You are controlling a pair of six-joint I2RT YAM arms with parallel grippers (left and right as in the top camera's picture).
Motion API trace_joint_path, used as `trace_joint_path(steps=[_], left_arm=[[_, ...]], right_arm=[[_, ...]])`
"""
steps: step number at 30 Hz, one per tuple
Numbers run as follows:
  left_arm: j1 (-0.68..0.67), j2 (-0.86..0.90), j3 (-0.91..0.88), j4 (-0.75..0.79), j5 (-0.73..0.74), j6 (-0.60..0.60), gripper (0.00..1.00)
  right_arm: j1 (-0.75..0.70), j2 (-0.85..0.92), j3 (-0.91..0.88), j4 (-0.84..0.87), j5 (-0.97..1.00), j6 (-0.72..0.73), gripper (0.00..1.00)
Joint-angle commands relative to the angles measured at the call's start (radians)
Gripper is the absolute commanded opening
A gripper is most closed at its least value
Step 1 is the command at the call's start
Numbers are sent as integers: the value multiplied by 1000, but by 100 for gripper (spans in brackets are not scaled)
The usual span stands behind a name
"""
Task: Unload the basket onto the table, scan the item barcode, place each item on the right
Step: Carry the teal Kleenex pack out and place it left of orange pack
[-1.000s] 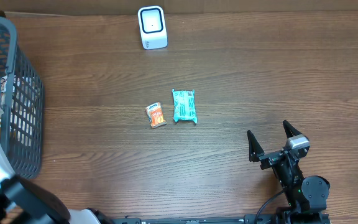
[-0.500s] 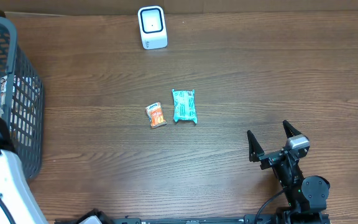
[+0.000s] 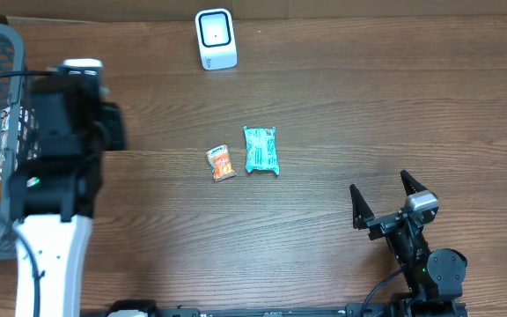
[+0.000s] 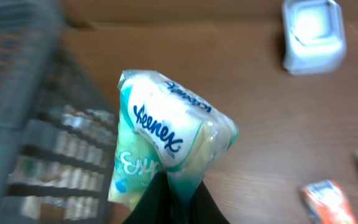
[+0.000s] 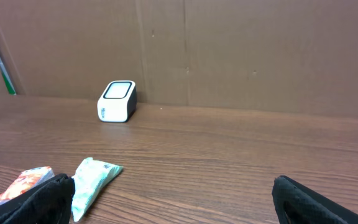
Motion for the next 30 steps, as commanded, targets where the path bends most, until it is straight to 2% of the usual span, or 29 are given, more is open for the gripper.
trace_joint_path(steps=[1,9,15,20,27,28,30], left_arm=[[-82,56,5,-37,10,-95,4],[-194,238,5,-128,26,-299,4],[-254,393,5,-151,100,-355,4],[-300,522,5,-151,101,-465,4],[-353,650,5,-150,119,-473,5],[-356,659,5,-150,119,-473,11],[-357,673,5,-146,119,-473,38]], right_arm=[[0,-11,-11,5,7,-1,100],[0,-11,-11,5,7,-1,100],[0,-11,-11,5,7,-1,100],[0,-11,-11,5,7,-1,100],[0,-11,-11,5,7,-1,100],[0,-11,-11,5,7,-1,100],[0,-11,-11,5,7,-1,100]])
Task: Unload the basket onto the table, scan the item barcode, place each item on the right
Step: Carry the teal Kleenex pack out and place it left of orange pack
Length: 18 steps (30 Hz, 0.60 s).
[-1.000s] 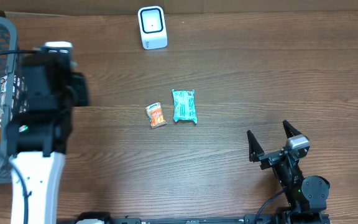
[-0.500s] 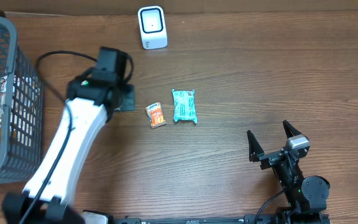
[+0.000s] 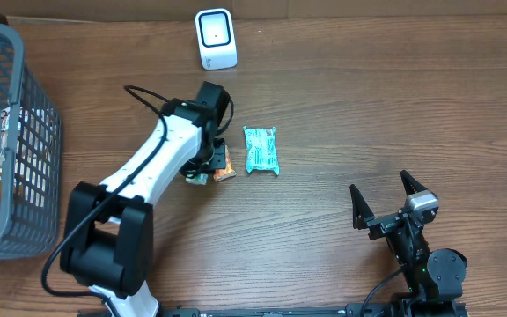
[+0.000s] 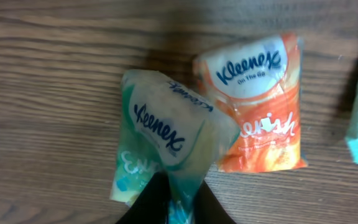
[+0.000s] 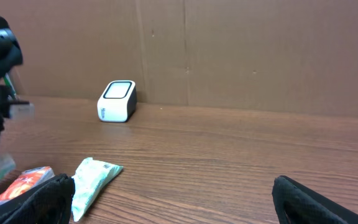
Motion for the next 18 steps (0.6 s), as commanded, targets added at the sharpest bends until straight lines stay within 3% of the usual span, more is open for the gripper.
trace_joint_path(steps=[1,2,4,14,18], left_arm=[[-5,25,5,5,8,-24,61],[-5,25,5,10,8,-24,74],[-5,24,8,20,8,-24,83],[11,-53,234,-67,-31,15,86],[60,-126,404,-156,-74,34,99]], right_arm=[[0,-11,-11,6,8,-2,100],[0,-11,-11,6,8,-2,100],[0,-11,-11,6,8,-2,100],[0,-11,-11,6,8,-2,100],[0,-11,-11,6,8,-2,100]])
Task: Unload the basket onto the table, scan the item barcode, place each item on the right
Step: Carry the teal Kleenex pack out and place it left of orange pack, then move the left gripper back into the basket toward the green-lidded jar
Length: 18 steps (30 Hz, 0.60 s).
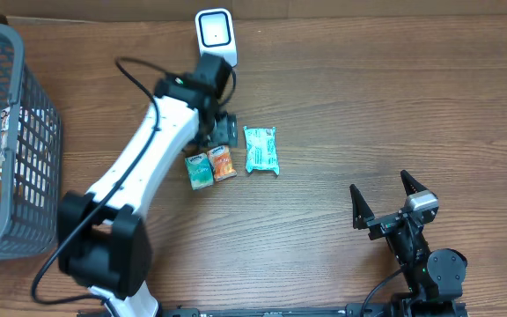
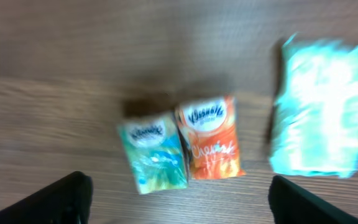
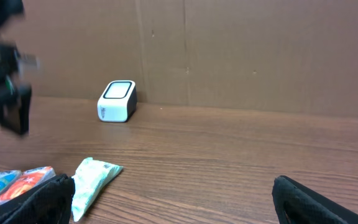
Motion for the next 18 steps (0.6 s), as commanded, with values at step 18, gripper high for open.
trace_joint_path(steps=[18], left_arm=[[869,-322,339,-90,-23,80,100]], right_arm=[[0,-11,-11,6,8,-2,100]])
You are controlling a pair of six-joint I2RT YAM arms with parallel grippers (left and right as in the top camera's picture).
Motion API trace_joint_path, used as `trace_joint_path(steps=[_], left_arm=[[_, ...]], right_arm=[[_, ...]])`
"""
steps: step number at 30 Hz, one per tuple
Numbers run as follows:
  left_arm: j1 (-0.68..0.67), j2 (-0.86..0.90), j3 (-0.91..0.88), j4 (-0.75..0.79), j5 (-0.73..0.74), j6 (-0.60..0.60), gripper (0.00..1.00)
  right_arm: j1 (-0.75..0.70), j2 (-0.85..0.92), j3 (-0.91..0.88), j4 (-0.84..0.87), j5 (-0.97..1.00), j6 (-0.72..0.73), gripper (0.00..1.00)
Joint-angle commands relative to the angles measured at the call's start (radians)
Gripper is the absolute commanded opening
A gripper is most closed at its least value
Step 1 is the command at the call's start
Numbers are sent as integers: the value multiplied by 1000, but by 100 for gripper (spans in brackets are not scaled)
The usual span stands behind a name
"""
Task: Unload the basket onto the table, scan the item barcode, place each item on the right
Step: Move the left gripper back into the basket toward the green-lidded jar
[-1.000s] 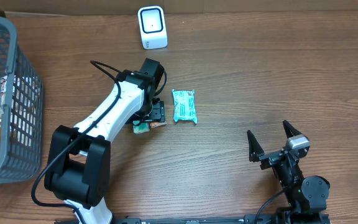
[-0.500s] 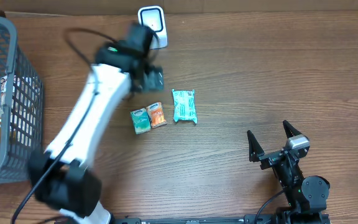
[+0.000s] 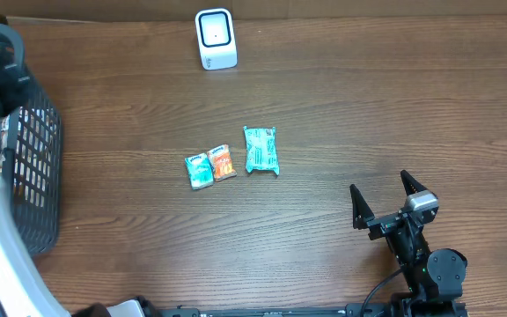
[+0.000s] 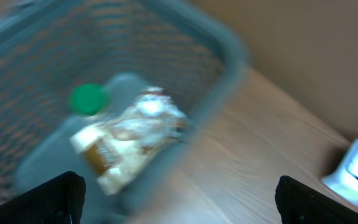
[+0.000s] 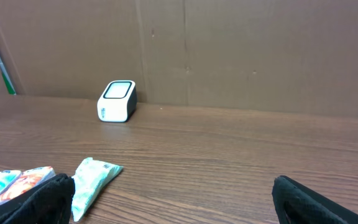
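The white barcode scanner (image 3: pixel 216 38) stands at the table's far edge, also in the right wrist view as the scanner (image 5: pixel 117 101). Mid-table lie a green Kleenex pack (image 3: pixel 199 170), an orange Kleenex pack (image 3: pixel 223 163) and a teal packet (image 3: pixel 261 150). My left gripper (image 4: pixel 179 208) is open and empty over the grey basket (image 4: pixel 166 37); the view is blurred. In the basket lie a green-capped bottle (image 4: pixel 86 98) and a pale packet (image 4: pixel 129 134). My right gripper (image 5: pixel 173 199) is open and empty, low near the table's front right.
The grey mesh basket (image 3: pixel 33 176) fills the table's left end, with my left arm's dark wrist over it. A brown cardboard wall (image 5: pixel 229 50) backs the table behind the scanner.
My left gripper was open above the Kleenex packs mid-table; now it is over the basket at the left, still open. The three packs and my right arm have not moved.
First my left gripper was shut on the green Kleenex pack beside the basket. Then it had the pack down on the table next to the orange pack. Then it was open above the pack, which lay beside the orange one. Now it is over the basket.
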Motion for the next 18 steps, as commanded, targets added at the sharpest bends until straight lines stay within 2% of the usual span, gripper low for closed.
trace_joint_path(steps=[1,4,8,18], left_arm=[[125,56,-1,1,91,19,100],[196,116,-1,11,142,21,99],[239,210,-1,11,134,50,96],[282,398,-1,27,-20,58,98]], right_arm=[[0,-11,-11,5,7,-2,100],[0,-11,-11,5,7,-2,100],[0,-11,-11,5,7,-2,100],[0,-11,-11,5,7,-2,100]])
